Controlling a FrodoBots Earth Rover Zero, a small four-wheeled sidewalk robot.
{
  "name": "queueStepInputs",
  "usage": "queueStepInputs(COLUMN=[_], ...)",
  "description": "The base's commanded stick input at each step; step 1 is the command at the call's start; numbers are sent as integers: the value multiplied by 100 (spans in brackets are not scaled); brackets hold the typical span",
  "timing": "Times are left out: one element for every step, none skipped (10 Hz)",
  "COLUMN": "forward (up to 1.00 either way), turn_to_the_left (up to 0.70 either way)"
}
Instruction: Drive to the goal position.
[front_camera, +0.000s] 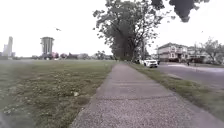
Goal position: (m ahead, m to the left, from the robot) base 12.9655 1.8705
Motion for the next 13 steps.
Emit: queueStepInputs(forward=[70, 70, 70, 70, 70, 70, 70, 70, 70, 70, 70, 70, 55], turn_to_the_left=[0, 0, 0, 0, 0, 0, 0, 0, 0, 0, 0, 0, 0])
